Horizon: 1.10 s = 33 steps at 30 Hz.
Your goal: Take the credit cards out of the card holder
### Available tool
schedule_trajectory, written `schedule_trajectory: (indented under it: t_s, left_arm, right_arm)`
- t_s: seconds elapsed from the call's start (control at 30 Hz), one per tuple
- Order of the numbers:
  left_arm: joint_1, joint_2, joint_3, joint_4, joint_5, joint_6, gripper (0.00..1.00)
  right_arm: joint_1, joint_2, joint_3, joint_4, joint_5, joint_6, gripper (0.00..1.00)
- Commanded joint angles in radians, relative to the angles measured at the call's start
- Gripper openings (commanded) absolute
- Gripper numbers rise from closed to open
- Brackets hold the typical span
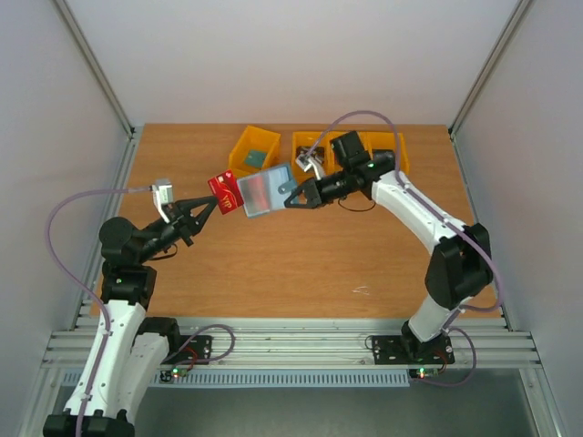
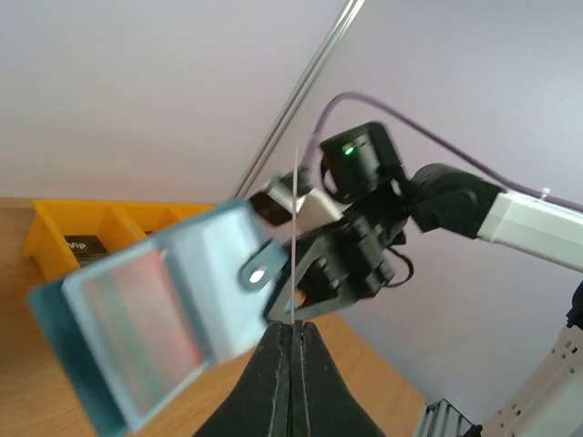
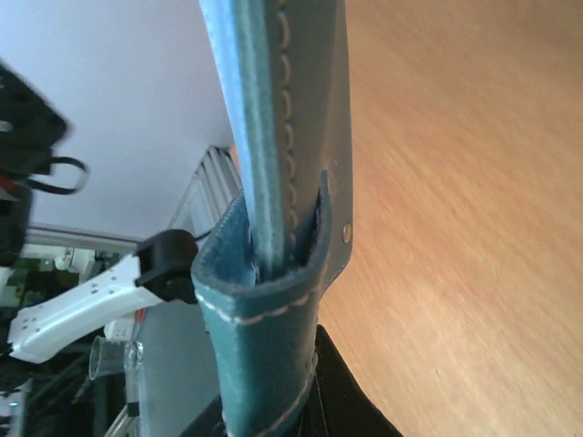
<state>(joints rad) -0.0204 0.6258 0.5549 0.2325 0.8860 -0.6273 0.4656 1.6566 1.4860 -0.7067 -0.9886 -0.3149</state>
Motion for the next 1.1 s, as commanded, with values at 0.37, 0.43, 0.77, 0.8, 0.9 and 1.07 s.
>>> schedule_trajectory:
  t_s: [0.37, 0.43, 0.77, 0.8, 0.9, 1.07]
  left_arm:
    - [0.007, -0.015, -0.009, 0.027, 0.012, 0.021, 0.0]
    - [0.007, -0.017, -0.01, 0.03, 0.011, 0.019, 0.0]
    - [0.007, -0.019, -0.014, 0.043, 0.016, 0.008, 0.0]
    - [0.007, -0.02, -0.014, 0.044, 0.017, 0.008, 0.0]
    - [0.007, -0.024, -0.009, 0.049, 0.017, 0.005, 0.0]
    - [0.008, -0.028, 0.0, 0.07, 0.03, 0.002, 0.0]
  right_arm:
    - [0.067, 0.349, -0.168, 0.084, 0.011, 0.192, 0.01]
    - [0.066, 0.369, -0.179, 0.083, 0.006, 0.209, 0.01]
    - [0.045, 0.346, -0.205, 0.011, 0.119, 0.254, 0.45]
    - [0.04, 0.328, -0.213, -0.002, 0.142, 0.261, 0.5]
    - [0.01, 0.252, -0.252, -0.025, 0.23, 0.288, 0.6]
    - [-0.029, 0.062, -0.282, -0.045, 0.414, 0.305, 0.67]
